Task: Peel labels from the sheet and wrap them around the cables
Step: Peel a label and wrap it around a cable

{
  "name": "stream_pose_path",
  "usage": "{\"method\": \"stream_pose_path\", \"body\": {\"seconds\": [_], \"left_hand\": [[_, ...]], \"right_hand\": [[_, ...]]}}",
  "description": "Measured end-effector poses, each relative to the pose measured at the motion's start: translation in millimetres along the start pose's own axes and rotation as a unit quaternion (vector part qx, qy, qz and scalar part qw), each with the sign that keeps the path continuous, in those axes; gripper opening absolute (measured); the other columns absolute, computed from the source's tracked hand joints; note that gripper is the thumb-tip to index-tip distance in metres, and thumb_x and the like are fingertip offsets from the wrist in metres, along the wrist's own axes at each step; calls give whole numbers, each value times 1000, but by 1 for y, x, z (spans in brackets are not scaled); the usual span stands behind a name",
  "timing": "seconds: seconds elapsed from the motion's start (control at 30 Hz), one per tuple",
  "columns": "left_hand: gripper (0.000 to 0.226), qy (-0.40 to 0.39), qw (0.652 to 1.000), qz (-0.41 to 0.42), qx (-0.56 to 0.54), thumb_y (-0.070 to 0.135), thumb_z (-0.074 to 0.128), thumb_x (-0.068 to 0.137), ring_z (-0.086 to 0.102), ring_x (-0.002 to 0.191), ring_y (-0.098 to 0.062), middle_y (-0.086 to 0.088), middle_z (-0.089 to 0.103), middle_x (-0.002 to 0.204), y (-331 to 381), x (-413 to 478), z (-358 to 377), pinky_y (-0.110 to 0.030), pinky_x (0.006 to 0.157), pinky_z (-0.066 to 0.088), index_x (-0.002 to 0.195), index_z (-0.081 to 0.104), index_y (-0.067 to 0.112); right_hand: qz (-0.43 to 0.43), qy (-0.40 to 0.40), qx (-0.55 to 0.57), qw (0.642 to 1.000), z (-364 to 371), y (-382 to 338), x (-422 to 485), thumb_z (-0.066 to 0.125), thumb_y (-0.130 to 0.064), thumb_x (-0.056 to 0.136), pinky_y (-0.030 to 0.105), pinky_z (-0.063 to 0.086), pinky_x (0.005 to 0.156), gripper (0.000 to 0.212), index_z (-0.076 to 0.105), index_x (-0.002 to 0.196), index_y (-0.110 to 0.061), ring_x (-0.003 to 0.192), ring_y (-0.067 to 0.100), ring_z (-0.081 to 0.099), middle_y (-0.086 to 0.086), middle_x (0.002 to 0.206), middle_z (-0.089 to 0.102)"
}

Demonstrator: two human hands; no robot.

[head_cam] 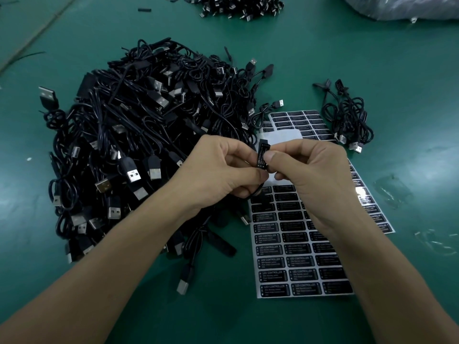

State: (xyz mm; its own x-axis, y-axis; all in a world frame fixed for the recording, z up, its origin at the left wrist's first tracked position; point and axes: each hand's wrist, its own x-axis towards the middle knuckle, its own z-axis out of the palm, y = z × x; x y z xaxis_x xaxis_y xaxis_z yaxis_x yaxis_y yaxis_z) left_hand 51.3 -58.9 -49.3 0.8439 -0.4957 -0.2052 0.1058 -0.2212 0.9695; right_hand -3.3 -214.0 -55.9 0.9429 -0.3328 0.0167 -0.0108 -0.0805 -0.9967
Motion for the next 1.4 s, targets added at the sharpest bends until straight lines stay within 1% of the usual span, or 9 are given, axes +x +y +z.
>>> {"method": "stream_pose_path", "body": {"seconds": [0.17, 0.37, 0.57, 0.83, 0.9, 1.03, 1.13, 1.23, 1.4], "left_hand": [[17, -1, 1000, 2, 2, 1, 82, 78, 67, 55, -12, -10, 72, 65, 0, 0, 0, -19, 52, 54, 90, 71, -2], [18, -4, 1000, 4, 0, 1, 82, 78, 66, 55, -12, -10, 72, 65, -1, 0, 0, -19, 52, 54, 91, 70, -4], [17, -5, 1000, 5, 2, 1, 82, 78, 65, 54, -11, -8, 71, 63, -1, 0, 0, -19, 53, 55, 91, 71, -3], [17, 0, 1000, 3, 1, 2, 82, 77, 66, 55, -12, -10, 72, 64, 0, 0, 0, -19, 53, 55, 88, 70, -3], [17, 2, 1000, 2, 3, 3, 82, 77, 67, 56, -12, -11, 72, 66, 0, 0, 1, -20, 54, 55, 88, 70, -2], [17, 3, 1000, -2, -4, 7, 81, 79, 71, 63, -16, -15, 75, 75, 2, -2, 1, -22, 57, 57, 90, 71, -1], [10, 5, 1000, -5, -10, 10, 78, 83, 72, 65, -17, -16, 75, 78, 3, -3, 2, -23, 59, 59, 87, 73, 2], [8, 11, 1000, -8, -15, 8, 77, 84, 71, 64, -16, -16, 75, 77, 4, -3, 3, -23, 58, 59, 85, 72, 2], [8, 10, 999, -14, -29, 3, 75, 84, 71, 60, -17, -14, 74, 71, 4, -3, 2, -22, 54, 57, 79, 69, 3]], "right_hand": [[-7, 2, -17, 1000, -1, 0, 0, 77, -8, 83, 16, 51, 59, 11, 74, 76, -16, 58, 5, 61, -3, 64, 71], [-17, 0, -30, 999, 0, 1, -1, 76, -9, 83, 15, 49, 57, 13, 73, 75, -18, 55, 2, 59, -6, 61, 70], [-17, -3, -31, 999, -1, 1, 0, 77, -9, 84, 16, 49, 58, 12, 74, 76, -18, 56, 4, 60, -5, 62, 70], [-23, 21, -38, 999, 3, 2, -2, 77, -9, 82, 16, 50, 58, 15, 73, 73, -21, 55, 3, 60, -6, 62, 70], [-26, 28, -40, 998, 4, 3, -2, 77, -10, 82, 16, 50, 59, 16, 73, 73, -22, 55, 2, 60, -7, 63, 71], [-33, 39, -46, 998, 6, 4, -2, 77, -10, 82, 14, 49, 58, 16, 73, 73, -23, 55, 0, 61, -9, 62, 71], [-30, 44, -48, 997, 6, 5, -2, 76, -10, 82, 16, 50, 58, 14, 73, 74, -21, 56, 2, 61, -7, 63, 71], [-32, 44, -47, 997, 6, 5, -2, 76, -11, 82, 16, 50, 58, 12, 74, 75, -20, 57, 2, 62, -6, 65, 72], [-34, 49, -46, 997, 7, 5, -3, 77, -11, 81, 19, 53, 59, 11, 74, 76, -21, 59, 4, 64, -5, 67, 73]]}}
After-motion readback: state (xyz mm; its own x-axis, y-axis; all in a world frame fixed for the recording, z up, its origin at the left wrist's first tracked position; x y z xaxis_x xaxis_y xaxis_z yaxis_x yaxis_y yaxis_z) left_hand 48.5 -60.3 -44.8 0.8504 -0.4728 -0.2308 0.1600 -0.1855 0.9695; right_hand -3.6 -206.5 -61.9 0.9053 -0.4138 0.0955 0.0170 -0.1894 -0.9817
